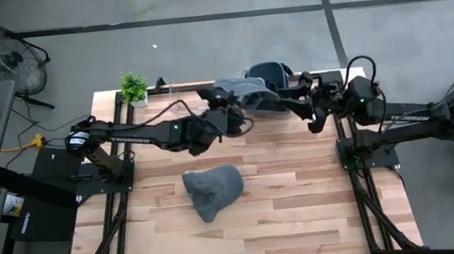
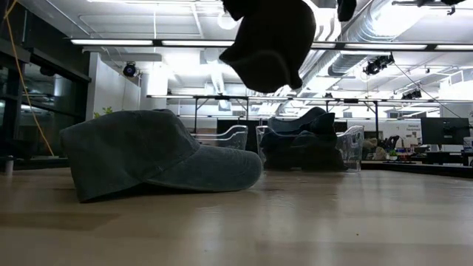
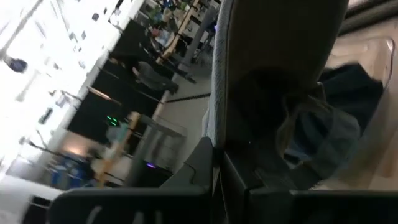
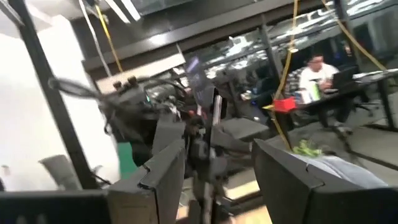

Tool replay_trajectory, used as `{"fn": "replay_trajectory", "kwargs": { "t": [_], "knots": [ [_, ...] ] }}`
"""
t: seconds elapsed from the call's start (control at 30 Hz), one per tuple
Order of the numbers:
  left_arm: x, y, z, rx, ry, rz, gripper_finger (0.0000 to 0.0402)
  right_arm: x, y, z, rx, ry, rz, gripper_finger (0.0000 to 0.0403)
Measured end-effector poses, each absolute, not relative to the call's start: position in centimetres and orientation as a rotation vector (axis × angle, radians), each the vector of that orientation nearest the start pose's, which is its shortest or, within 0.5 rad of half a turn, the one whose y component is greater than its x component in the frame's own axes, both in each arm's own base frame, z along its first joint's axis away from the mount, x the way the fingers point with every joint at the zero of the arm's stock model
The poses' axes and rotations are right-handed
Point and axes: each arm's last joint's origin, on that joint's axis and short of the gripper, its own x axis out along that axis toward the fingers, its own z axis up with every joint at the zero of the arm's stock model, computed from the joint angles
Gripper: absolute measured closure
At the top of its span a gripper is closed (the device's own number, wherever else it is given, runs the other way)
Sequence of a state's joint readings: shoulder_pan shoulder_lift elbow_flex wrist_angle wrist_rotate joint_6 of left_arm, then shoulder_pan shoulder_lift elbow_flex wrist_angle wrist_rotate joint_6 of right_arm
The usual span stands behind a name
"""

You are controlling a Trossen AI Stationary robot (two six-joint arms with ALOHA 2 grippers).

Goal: Pick & Place hat
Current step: Put the top gray cap into the left transparent bin

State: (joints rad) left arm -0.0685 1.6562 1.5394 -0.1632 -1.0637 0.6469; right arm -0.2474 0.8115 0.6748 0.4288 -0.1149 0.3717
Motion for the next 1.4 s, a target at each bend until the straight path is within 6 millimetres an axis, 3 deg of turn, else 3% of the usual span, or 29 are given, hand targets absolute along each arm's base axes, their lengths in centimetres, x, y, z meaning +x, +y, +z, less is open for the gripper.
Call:
{"fn": "replay_trajectory", "kwargs": {
  "t": [0.47, 0.63, 0.87, 1.1, 1.4],
  "knots": [
    [34.5, 4.4, 38.0, 0.247, 0.470, 0.896, 0.0398, 16.2, -4.8, 38.1, 0.006, 0.102, -0.352, 0.0221],
    [33.1, 6.1, 38.5, 0.212, 0.501, 0.900, 0.0397, 16.7, -4.9, 38.1, 0.017, 0.126, -0.357, 0.0221],
    [29.0, 8.5, 39.9, 0.169, 0.584, 0.936, 0.0396, 17.6, -5.2, 37.4, 0.086, 0.170, -0.352, 0.0221],
    [26.4, 11.3, 40.8, 0.138, 0.611, 0.951, 0.0395, 18.5, -5.4, 36.7, 0.130, 0.201, -0.353, 0.0221],
    [24.6, 15.8, 39.4, 0.042, 0.659, 0.846, 0.0395, 19.6, -5.7, 36.2, 0.184, 0.217, -0.359, 0.0221]
  ]
}}
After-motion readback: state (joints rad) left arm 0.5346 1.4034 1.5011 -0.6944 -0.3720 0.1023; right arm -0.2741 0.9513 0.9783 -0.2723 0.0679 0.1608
